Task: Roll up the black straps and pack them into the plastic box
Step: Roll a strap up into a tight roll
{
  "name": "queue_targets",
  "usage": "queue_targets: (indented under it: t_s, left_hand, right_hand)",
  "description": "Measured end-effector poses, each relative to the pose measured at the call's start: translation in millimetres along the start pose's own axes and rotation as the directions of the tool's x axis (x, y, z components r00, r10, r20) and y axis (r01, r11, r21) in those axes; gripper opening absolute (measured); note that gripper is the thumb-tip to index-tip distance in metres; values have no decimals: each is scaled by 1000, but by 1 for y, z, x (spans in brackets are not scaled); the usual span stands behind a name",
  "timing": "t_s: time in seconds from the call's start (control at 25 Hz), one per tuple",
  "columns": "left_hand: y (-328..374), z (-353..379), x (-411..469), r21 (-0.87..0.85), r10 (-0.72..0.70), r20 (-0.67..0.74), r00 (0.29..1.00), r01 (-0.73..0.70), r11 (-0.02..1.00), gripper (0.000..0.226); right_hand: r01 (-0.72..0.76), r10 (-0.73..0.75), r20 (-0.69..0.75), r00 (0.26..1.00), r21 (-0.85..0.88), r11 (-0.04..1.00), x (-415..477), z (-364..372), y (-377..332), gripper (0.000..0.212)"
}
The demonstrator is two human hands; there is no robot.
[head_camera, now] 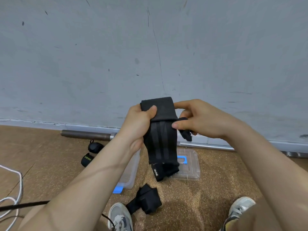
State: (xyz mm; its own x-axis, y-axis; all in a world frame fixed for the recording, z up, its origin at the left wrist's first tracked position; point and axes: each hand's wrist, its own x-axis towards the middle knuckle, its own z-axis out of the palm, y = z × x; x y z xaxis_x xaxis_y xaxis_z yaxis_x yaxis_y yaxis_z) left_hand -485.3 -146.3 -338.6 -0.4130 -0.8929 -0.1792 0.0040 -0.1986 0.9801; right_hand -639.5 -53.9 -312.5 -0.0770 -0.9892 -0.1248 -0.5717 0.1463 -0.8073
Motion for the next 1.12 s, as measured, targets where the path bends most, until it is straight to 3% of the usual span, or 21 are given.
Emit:
queue_targets:
  t_s: [0.12,0.24,0.36,0.44,0.48,0.52,0.56,0.6,0.64,0.68,0.76,0.8,0.84,0.88,0.96,1.12]
  left_hand:
    - [2,1,-1,47,-7,28,1000,6,999,15]
    - [7,1,0,35,-19,-9,1000,19,999,10]
    - [13,-4,1,-223,-177,-35,984,165,961,12]
    - [14,-9,0,-298,-225,-8,974,212,931,13]
    - [12,-11,0,-285,-221,1,975,212,935,13]
    - [11,-12,0,-260,-209,0,978,202,944,13]
    - [10,-14,0,-235,-193,-8,981,186,954,14]
    - [9,-15,2,-207,-170,-15,985,163,965,14]
    - [10,-17,3,-169,-136,-21,990,131,977,13]
    - [11,-19,5,-114,-90,-27,996,86,990,13]
    - [12,-18,6,3,12,-23,1000,-12,1000,12]
    - [12,-16,5,47,42,-9,999,-42,998,13]
    - [11,-13,4,82,56,8,998,-56,995,14]
    - [10,-9,2,110,57,27,998,-59,992,15]
    - [8,1,-3,120,33,47,998,-39,992,15]
    - [2,15,-10,-7,-26,59,998,27,1000,14]
  right_hand:
    - [43,-80,-96,992,-333,942,2,-4,3,33]
    - [95,-304,-201,931,-672,734,9,0,18,21]
    - [181,-601,-345,721,-743,644,16,11,35,23]
    - [180,-613,-341,713,-756,629,17,31,41,23]
    - [185,-579,-314,753,-743,644,19,42,46,20]
    - [160,-467,-282,838,-692,704,20,44,50,19]
    - [92,-281,-198,939,-643,761,17,40,51,20]
    - [30,-102,-89,991,-592,805,11,30,51,30]
    - [-64,66,-17,998,-546,836,6,20,48,46]
    - [-132,116,-62,991,-470,873,4,11,48,53]
    - [-139,108,-378,919,-56,989,0,-4,32,35]
    - [-104,175,-445,878,179,978,-2,-6,21,23]
    - [-103,249,-388,887,360,927,-3,-2,12,16]
    - [-147,274,-265,924,415,898,-4,6,3,22]
    - [-244,280,-87,956,294,924,-2,25,-4,38]
    - [-229,246,-170,954,113,967,9,37,1,38]
